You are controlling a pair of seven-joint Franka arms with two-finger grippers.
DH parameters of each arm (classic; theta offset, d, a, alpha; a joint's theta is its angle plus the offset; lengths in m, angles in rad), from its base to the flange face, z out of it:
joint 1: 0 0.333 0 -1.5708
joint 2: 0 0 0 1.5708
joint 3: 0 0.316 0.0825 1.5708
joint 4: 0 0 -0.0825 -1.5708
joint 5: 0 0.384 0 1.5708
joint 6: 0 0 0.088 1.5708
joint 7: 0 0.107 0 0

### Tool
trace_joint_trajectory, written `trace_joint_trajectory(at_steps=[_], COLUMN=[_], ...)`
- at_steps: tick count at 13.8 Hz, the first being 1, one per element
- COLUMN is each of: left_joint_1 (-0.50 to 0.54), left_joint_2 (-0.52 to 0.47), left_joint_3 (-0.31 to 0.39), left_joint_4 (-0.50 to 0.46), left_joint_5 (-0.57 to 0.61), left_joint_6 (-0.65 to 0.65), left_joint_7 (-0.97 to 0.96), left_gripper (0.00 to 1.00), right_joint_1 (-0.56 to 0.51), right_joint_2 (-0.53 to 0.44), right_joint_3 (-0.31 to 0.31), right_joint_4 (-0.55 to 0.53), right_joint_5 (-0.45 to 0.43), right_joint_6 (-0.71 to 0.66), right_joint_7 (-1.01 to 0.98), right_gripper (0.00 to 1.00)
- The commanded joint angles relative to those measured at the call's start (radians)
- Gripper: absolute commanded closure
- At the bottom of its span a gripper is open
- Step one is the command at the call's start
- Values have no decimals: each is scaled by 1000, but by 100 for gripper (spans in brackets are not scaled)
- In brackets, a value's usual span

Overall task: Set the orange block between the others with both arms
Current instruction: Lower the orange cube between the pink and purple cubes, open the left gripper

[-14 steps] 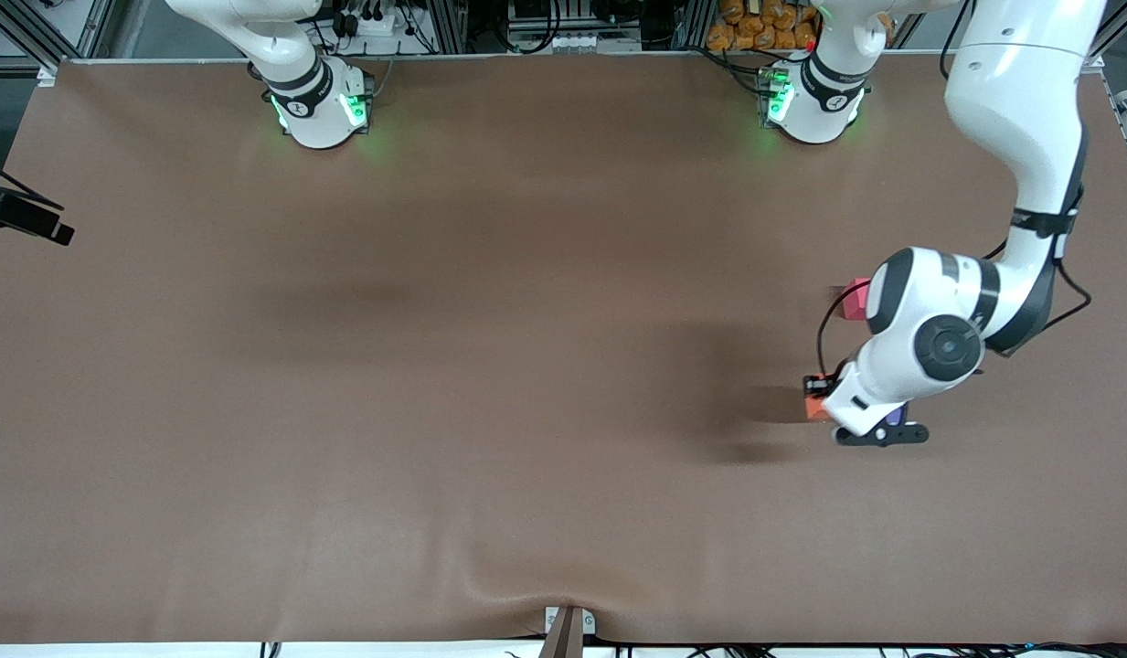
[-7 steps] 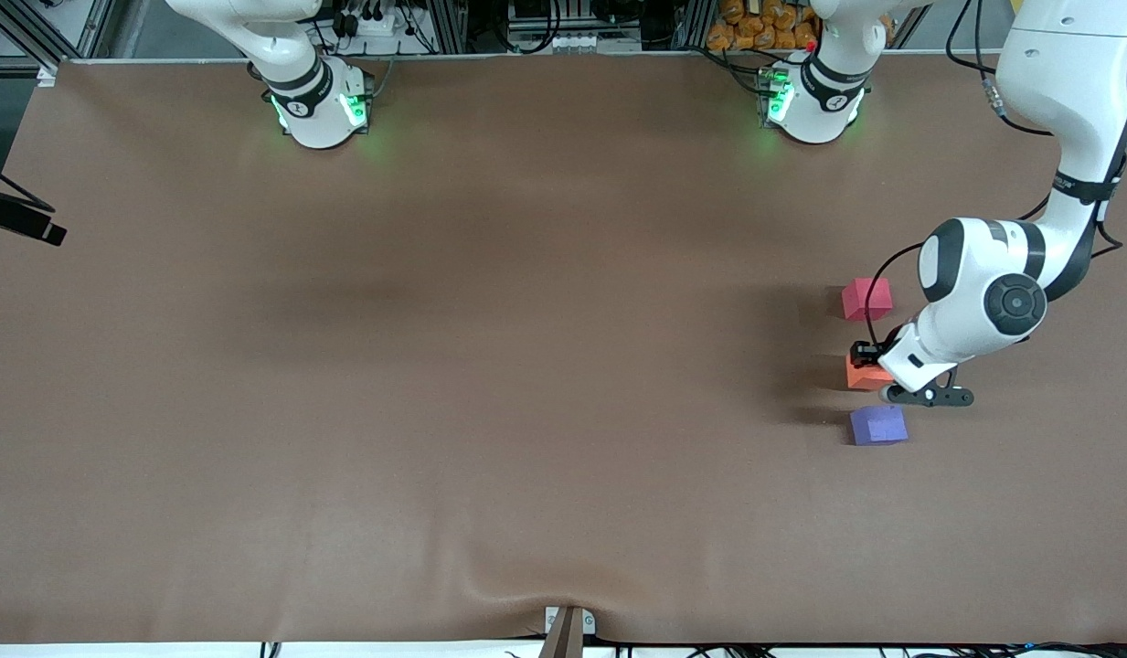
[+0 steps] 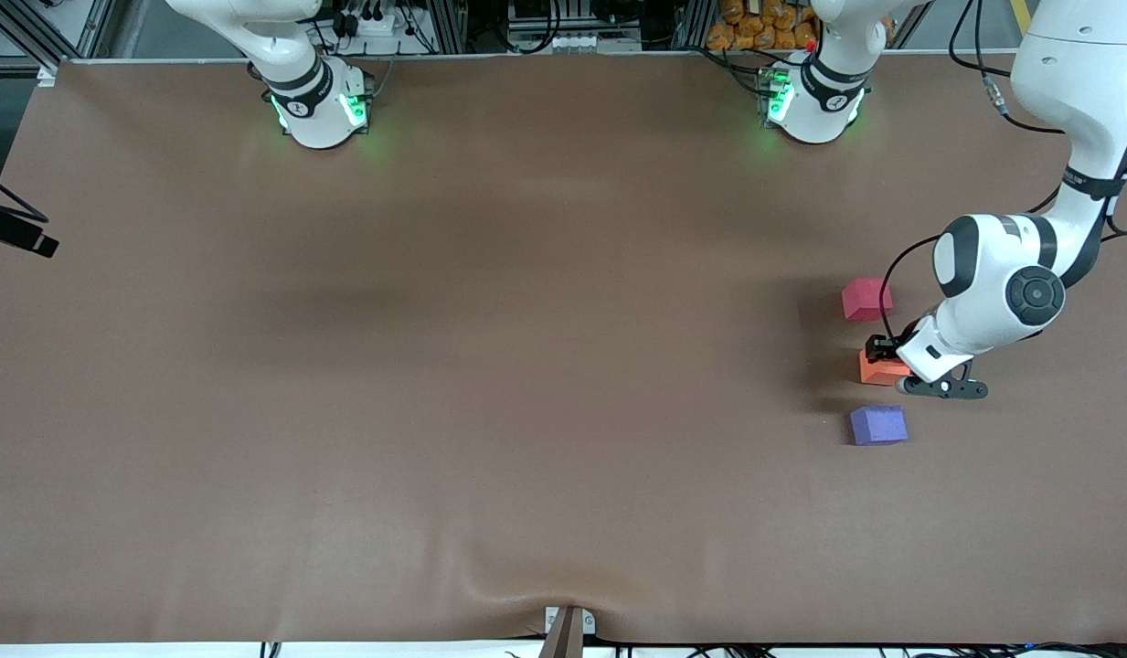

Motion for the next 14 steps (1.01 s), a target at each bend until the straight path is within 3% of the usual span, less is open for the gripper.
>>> trace_joint_trajectory(at_steps=[1, 14], left_joint_1=[10, -8], left_joint_2=[-3, 46], left_joint_3=[-15, -20], left_joint_4=[-4, 33], left_joint_5=[-1, -2], left_joint_6=[14, 13], left_joint_7=[-3, -17], left_gripper=[100, 100], right_joint_1=[-6, 1], right_joint_2=[3, 4], right_joint_3=[13, 15], right_joint_4=[-1, -16], right_joint_5=[-3, 16], right_joint_6=[17, 6], right_joint_7=[14, 14], right_gripper=[0, 0])
